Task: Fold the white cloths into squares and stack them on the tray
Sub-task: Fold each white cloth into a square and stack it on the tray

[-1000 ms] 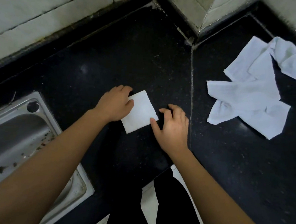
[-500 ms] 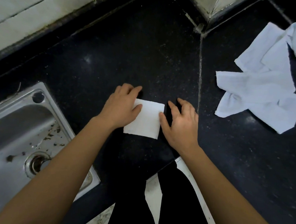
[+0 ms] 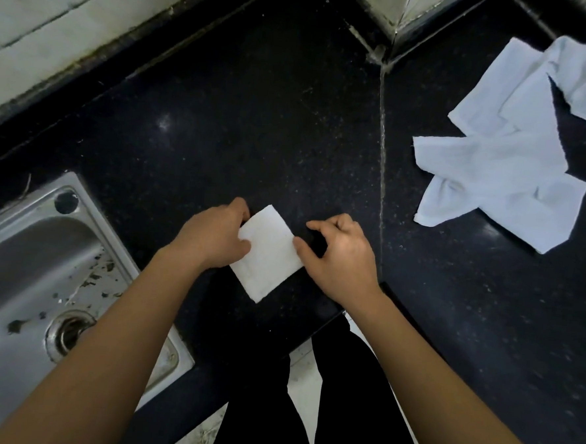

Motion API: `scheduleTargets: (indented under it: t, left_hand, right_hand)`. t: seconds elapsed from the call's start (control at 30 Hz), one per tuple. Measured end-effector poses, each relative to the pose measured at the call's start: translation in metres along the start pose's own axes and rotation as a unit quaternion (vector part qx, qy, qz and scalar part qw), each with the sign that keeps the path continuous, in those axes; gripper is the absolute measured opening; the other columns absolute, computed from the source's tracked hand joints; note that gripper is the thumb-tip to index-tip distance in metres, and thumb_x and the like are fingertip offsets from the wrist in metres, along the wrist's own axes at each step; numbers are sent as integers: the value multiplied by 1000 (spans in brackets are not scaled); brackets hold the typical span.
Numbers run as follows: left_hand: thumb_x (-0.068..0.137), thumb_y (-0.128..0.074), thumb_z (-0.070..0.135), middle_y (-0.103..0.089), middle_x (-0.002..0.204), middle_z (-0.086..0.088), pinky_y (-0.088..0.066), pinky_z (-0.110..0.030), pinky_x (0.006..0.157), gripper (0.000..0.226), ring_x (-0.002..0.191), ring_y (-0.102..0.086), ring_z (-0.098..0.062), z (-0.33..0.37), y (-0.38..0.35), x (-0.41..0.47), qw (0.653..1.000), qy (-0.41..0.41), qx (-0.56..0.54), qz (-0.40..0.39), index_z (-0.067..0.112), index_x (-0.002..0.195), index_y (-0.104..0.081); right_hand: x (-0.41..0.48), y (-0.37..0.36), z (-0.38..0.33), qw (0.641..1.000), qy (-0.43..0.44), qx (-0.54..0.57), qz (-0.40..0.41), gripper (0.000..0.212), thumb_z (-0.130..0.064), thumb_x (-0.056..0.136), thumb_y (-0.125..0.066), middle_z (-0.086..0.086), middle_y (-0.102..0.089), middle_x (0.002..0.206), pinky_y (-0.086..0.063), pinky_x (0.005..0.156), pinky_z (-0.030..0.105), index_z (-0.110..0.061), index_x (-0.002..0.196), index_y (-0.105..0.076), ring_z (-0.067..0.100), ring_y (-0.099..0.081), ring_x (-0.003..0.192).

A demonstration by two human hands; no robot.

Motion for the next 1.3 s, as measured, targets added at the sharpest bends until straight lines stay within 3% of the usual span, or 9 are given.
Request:
scheduleTargets:
  t: [0.13,0.27,0.4,0.53,0.63,0.73,0.87,1.13,1.3]
  left_hand:
    - [92,-61,31,-41,131,-3,-41,-38,100,66,120,-41,-22,13,-1,6,990,-122,26,68,30,151,-30]
    - [95,-57,28,-38,128,-1,-39,-35,98,39,116,-38,-19,23,1,11,975,-180,100,78,30,133,-49]
    - [92,-62,20,-49,121,8,-42,-29,91,16,112,-47,-14,18,5,-2,980,-183,40,66,29,103,-55]
    - [90,-64,18,-58,95,15,-42,-24,70,19,90,-58,-8,8,19,-31,980,-173,-54,78,34,91,-54]
    - [88,-68,18,-60,94,17,-46,-24,72,24,89,-56,-2,7,41,-60,969,-200,-94,108,35,102,-59]
    - [85,-74,19,-61,101,16,-46,-25,83,27,97,-55,-1,10,60,-81,954,-244,-104,140,34,106,-65]
    - [83,-78,19,-64,94,14,-50,-25,80,18,91,-60,-3,22,78,-106,933,-291,-155,144,31,95,-72]
    - [86,-74,15,-76,90,2,-53,-18,71,12,85,-72,-10,82,93,-153,874,-326,-360,25,19,97,-78]
    - [84,-75,10,-77,90,-6,-57,-32,80,11,86,-72,-20,139,83,-178,846,-351,-402,7,16,93,-79]
  right_hand:
    - [-8,-4,3,1000,20,-16,4,38,-40,83,-74,0,-58,102,-55,80,40,-20,116,-74,21,-58,95]
    - [-7,-4,-3,999,0,-3,-36,19,-35,87,-70,-3,-58,103,-49,83,33,-26,102,-76,18,-55,98]
    - [-11,0,-11,994,-50,38,-87,11,-37,89,-65,-8,-58,96,-49,78,31,-29,96,-70,11,-57,89]
    - [-20,15,-25,987,-77,88,-112,5,-34,89,-65,-13,-66,84,-54,73,32,-31,92,-63,5,-62,77]
    - [-28,36,-42,986,-40,119,-111,26,-37,88,-68,-13,-64,89,-53,76,33,-35,111,-56,5,-62,80]
    - [-36,54,-58,990,37,106,-81,41,-44,88,-70,-11,-58,102,-51,84,29,-36,127,-59,6,-60,92]
    - [-52,80,-72,992,84,93,-6,23,-35,93,-67,-11,-57,106,-49,81,23,-31,115,-71,5,-58,93]
    - [-112,164,-65,986,6,160,44,8,-37,94,-63,-12,-67,90,-52,76,33,-32,97,-69,10,-62,84]
    - [-170,216,-37,969,-18,215,117,3,-32,89,-74,-12,-70,91,-53,80,29,-31,90,-76,9,-66,88]
Point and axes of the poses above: each hand's wrist, its own x-axis towards the middle knuckle, its own y-axis out of the back of the hand, z = x × y, the point moved 2 cm from there along x, towards the middle knuckle
